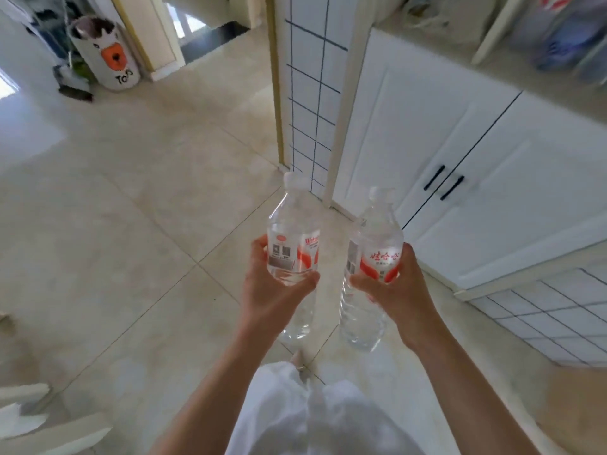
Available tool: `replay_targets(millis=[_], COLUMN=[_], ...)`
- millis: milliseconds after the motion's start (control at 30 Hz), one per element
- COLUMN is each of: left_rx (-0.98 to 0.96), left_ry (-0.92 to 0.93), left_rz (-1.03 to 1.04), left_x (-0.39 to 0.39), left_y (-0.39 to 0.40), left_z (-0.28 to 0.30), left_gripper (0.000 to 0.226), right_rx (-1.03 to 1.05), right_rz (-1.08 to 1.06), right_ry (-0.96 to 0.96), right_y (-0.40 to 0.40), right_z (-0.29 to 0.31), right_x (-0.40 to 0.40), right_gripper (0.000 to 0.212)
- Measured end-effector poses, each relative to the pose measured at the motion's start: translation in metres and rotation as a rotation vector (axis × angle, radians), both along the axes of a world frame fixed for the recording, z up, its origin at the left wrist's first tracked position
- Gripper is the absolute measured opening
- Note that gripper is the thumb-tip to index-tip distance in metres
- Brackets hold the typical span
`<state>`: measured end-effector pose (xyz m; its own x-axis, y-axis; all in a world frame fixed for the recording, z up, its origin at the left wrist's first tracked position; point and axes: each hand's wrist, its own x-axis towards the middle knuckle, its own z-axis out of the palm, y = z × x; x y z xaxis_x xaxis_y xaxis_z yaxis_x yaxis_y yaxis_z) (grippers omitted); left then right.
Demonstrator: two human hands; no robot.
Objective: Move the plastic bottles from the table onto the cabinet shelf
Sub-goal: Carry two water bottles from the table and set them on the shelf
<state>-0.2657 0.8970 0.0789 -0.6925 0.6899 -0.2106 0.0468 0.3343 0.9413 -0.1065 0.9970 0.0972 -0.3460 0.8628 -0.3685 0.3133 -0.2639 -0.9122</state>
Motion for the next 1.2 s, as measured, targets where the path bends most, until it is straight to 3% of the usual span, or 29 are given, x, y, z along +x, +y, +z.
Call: replay_targets(millis=[300,500,900,1200], left_rx=[-0.029,-0.042,-0.009,-0.060], left_ry=[-0.013,0.017,0.075,0.090], left_rz=[-0.357,-0.482,-0.664,-0.704], left_x=[0.014,0.062,0.195,0.229], left_y=[0.108,0.177,0.328,0.409], left_z=[-0.006,-0.012,0.000,-0.004], left_gripper=[0.065,0.066,0.062,0.062], right_rx=[-0.019,-0.034,-0.004,-0.024], right_rz=[-0.398,-0.599,-0.646,-0.719], right_ry=[-0.015,-0.008,-0.062,-0.067], right_y=[0.043,0.082,0.216,0.295], right_z=[-0.010,-0.017,0.000,0.003], right_x=[0.053,0.103,0.213,0.254], right_gripper=[0.071,0.056,0.058,0.056])
